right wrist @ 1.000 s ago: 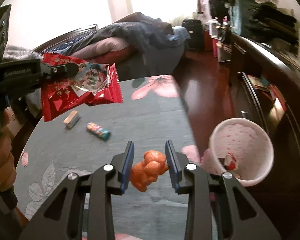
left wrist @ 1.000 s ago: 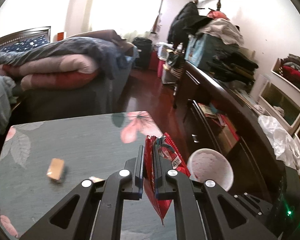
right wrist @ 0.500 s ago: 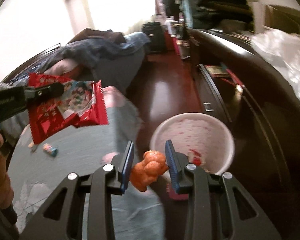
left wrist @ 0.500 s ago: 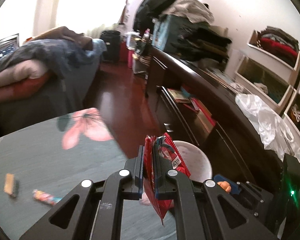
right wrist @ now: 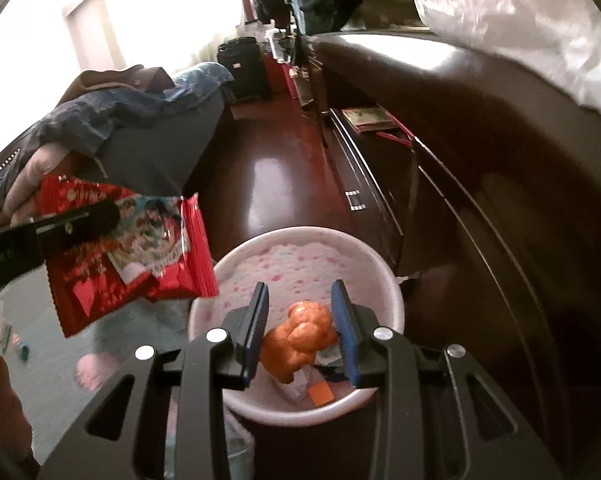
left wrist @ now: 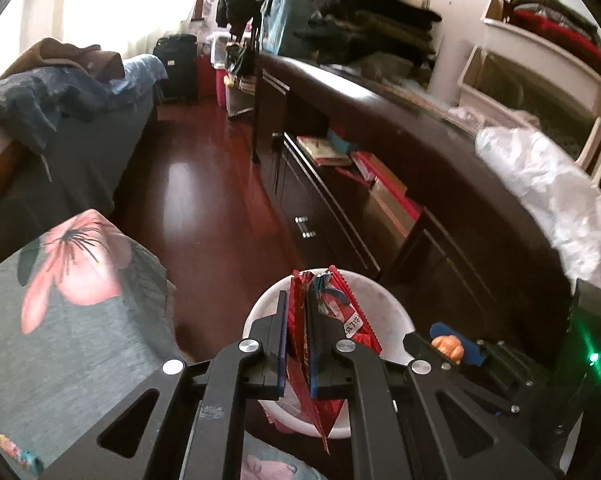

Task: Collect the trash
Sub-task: 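Carry the wrapper with the left tool while the right tool carries the toy, release both into the bin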

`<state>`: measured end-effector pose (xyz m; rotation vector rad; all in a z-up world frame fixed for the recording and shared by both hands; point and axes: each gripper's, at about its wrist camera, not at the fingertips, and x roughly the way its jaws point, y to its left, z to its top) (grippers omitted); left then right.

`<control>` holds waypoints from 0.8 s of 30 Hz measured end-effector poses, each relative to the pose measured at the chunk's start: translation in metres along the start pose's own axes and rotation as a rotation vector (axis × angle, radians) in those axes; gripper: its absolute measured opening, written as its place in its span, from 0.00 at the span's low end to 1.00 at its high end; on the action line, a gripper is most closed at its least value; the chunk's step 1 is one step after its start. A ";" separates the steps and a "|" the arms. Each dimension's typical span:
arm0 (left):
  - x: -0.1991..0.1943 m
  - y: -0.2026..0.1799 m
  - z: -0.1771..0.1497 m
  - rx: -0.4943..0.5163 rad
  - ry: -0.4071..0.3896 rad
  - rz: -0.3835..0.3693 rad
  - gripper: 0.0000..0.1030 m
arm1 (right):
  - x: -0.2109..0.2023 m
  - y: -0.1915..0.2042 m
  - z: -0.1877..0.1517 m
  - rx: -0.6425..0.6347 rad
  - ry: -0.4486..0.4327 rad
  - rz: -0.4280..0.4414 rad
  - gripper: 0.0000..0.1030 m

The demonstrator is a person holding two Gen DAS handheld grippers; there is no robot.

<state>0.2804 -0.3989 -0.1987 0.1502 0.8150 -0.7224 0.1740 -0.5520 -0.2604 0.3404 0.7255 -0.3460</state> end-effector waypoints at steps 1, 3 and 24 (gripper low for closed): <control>0.007 0.000 0.000 0.002 0.010 0.004 0.07 | 0.005 -0.001 0.001 0.000 -0.002 -0.013 0.33; 0.015 0.001 0.000 0.001 0.022 0.006 0.08 | 0.013 -0.004 0.003 -0.004 -0.006 -0.034 0.34; -0.057 0.032 -0.020 -0.016 -0.112 0.147 0.87 | -0.016 0.042 -0.010 -0.072 -0.006 0.047 0.62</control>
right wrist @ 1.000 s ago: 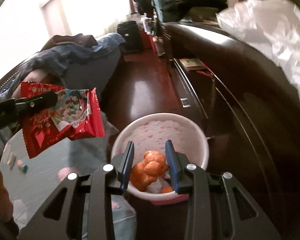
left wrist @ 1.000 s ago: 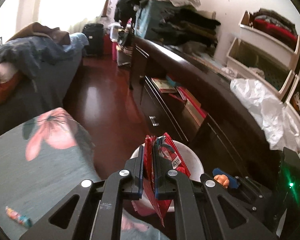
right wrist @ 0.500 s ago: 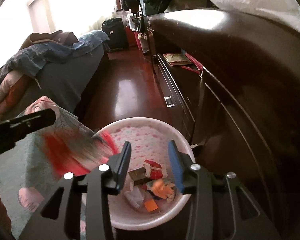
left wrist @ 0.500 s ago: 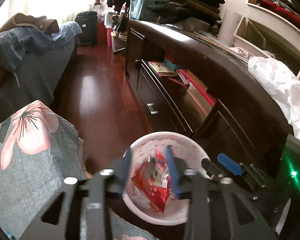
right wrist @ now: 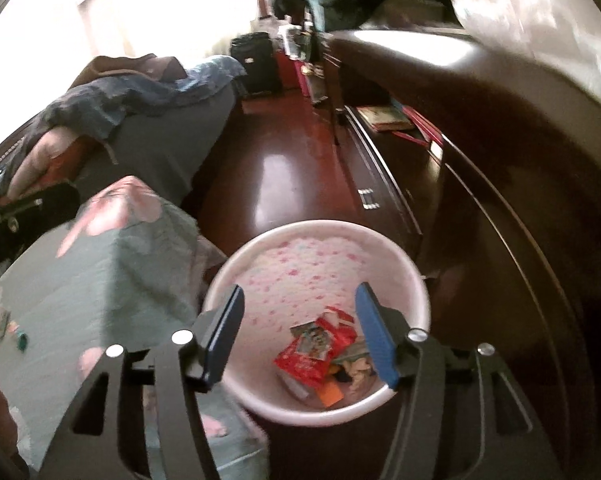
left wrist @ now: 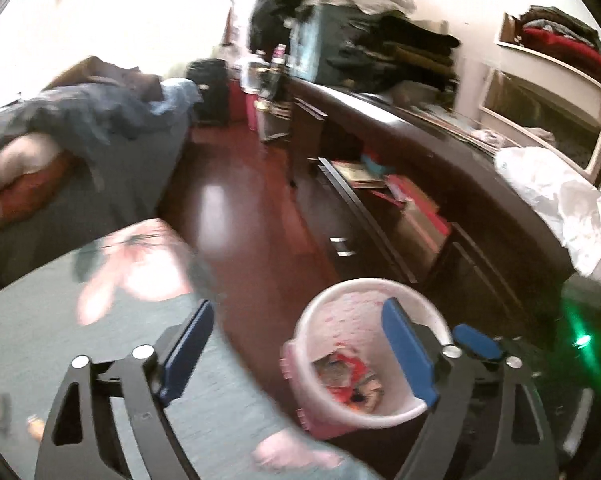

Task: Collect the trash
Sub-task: 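Carry the wrapper with the left tool while the right tool carries the toy, release both into the bin, then grasp the small tan box with the left tool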

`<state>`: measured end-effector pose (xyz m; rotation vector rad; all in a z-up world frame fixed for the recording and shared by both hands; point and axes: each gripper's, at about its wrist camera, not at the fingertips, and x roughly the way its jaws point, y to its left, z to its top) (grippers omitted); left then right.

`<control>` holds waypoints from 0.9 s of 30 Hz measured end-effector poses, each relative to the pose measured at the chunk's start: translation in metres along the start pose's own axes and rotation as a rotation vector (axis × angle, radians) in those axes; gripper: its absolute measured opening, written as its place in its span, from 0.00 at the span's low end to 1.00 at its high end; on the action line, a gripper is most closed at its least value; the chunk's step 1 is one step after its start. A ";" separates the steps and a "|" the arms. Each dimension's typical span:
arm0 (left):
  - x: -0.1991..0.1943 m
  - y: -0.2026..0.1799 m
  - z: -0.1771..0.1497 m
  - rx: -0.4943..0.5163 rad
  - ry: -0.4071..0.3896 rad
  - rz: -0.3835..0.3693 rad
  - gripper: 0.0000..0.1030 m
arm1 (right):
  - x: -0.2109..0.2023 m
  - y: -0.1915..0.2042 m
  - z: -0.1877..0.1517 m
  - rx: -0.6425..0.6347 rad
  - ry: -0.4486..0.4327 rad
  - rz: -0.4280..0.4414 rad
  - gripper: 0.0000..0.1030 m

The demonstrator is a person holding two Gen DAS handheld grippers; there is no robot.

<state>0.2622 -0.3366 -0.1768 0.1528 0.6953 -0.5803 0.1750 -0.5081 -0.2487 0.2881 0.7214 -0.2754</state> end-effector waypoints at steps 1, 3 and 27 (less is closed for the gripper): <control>-0.011 0.010 -0.005 -0.009 -0.005 0.038 0.89 | -0.006 0.009 0.000 -0.013 -0.008 0.013 0.63; -0.026 0.028 -0.012 -0.028 -0.018 0.089 0.93 | -0.019 0.030 -0.002 -0.045 -0.016 0.049 0.67; -0.058 0.283 -0.101 -0.335 0.152 0.446 0.82 | -0.030 0.264 -0.048 -0.431 0.109 0.310 0.77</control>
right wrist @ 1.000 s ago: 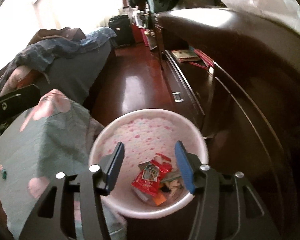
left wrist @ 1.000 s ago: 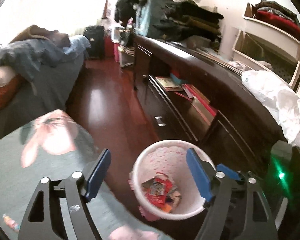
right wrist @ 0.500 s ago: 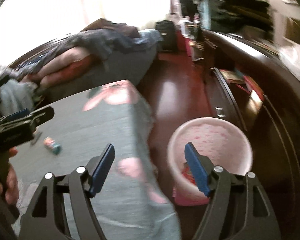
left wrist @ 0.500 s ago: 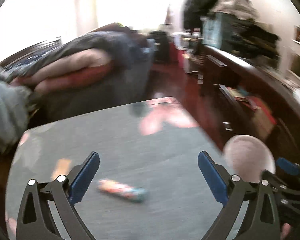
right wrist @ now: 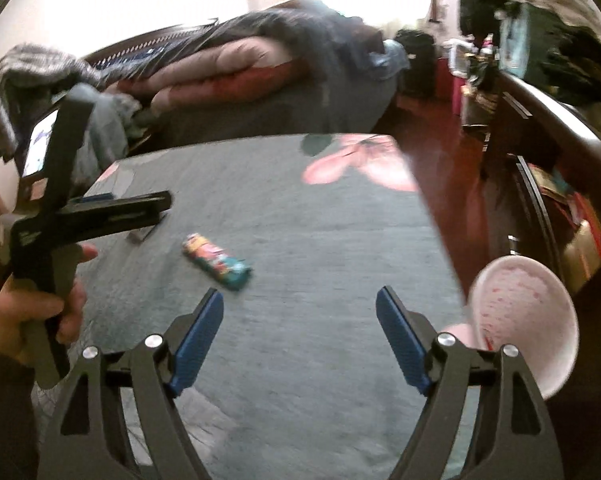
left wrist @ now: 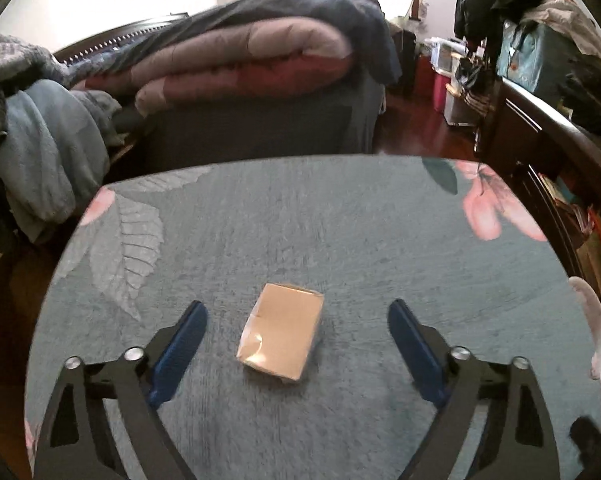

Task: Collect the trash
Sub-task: 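Grasp the small tan box with the left tool, then grasp the colourful tube with the right tool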

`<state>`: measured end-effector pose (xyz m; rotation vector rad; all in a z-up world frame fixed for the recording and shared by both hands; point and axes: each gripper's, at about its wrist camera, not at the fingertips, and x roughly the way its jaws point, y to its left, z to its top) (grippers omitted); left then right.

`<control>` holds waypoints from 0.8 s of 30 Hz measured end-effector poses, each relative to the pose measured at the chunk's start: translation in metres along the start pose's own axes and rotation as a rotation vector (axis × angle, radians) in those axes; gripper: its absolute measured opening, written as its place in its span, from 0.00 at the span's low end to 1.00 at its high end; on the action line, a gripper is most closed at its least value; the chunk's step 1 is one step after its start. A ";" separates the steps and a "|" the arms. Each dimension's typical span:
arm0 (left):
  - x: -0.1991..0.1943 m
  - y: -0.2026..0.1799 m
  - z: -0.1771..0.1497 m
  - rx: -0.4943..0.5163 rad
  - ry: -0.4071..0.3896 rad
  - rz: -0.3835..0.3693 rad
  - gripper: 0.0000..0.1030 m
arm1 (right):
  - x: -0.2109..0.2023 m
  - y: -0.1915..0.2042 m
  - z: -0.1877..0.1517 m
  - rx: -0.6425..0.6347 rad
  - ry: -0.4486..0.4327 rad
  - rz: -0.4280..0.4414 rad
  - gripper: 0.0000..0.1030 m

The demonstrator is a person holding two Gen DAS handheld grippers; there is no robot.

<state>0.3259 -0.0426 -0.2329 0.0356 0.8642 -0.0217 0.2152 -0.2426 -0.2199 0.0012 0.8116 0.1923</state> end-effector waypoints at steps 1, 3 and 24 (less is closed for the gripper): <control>0.004 0.000 -0.001 0.000 0.013 -0.014 0.80 | 0.005 0.005 0.002 -0.010 0.005 0.003 0.77; 0.009 0.002 -0.003 -0.002 0.030 -0.031 0.70 | 0.015 0.015 0.006 -0.030 0.021 0.008 0.77; -0.015 0.050 -0.006 -0.081 -0.003 -0.030 0.41 | 0.089 0.058 0.032 -0.142 0.121 0.028 0.76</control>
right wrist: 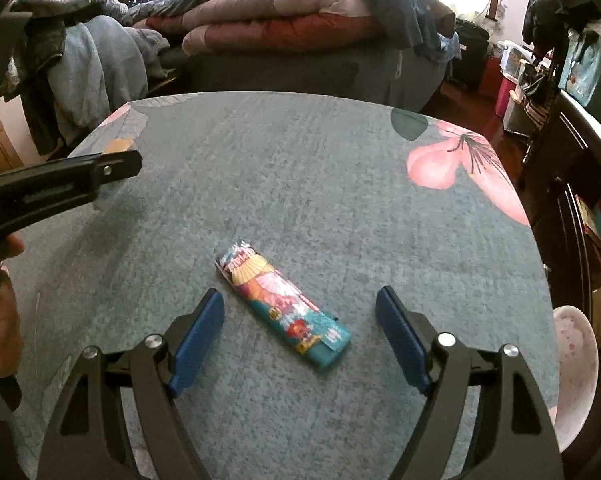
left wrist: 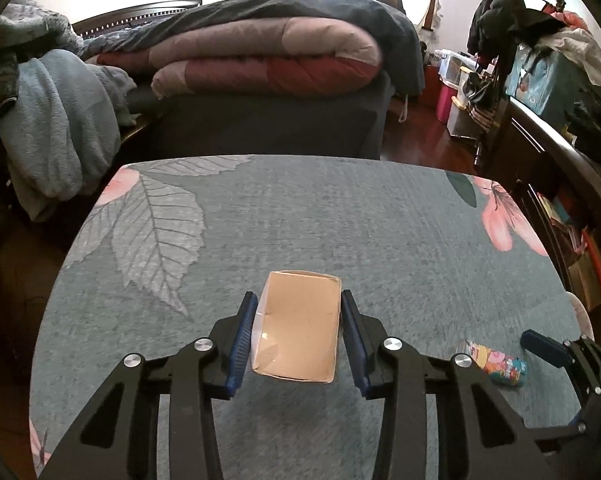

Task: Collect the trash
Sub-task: 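Grasp the colourful tube with the right tool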

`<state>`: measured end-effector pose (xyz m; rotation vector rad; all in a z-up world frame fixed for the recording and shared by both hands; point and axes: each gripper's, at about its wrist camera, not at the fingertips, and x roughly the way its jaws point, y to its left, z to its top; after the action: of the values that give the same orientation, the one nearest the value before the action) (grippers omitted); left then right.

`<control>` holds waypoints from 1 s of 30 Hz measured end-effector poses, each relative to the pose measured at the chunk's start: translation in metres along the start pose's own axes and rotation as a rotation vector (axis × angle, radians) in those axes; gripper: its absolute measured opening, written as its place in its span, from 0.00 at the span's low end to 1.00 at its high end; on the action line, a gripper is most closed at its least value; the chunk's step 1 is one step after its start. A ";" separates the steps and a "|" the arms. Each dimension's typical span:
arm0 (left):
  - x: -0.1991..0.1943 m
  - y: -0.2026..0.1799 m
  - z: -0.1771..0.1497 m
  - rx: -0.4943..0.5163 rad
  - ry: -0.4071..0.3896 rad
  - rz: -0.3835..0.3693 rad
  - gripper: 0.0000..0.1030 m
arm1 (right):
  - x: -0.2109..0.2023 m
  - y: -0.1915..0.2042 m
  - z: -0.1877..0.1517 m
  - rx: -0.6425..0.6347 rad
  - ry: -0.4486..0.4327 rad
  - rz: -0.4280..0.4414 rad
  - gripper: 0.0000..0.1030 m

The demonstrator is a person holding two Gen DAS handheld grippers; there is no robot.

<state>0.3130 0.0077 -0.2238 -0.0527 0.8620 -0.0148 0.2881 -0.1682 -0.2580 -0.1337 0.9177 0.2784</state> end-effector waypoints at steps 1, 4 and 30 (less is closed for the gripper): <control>-0.001 0.001 -0.001 -0.002 0.001 -0.002 0.41 | -0.001 0.001 0.000 0.000 -0.002 0.003 0.73; -0.005 0.004 -0.002 -0.007 -0.001 -0.008 0.41 | -0.005 0.005 -0.002 -0.021 -0.006 0.017 0.58; -0.064 -0.012 -0.013 0.010 -0.066 -0.055 0.41 | -0.078 -0.017 -0.040 0.100 -0.094 0.074 0.03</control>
<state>0.2610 -0.0024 -0.1831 -0.0671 0.7946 -0.0691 0.2174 -0.2074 -0.2200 0.0058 0.8422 0.3046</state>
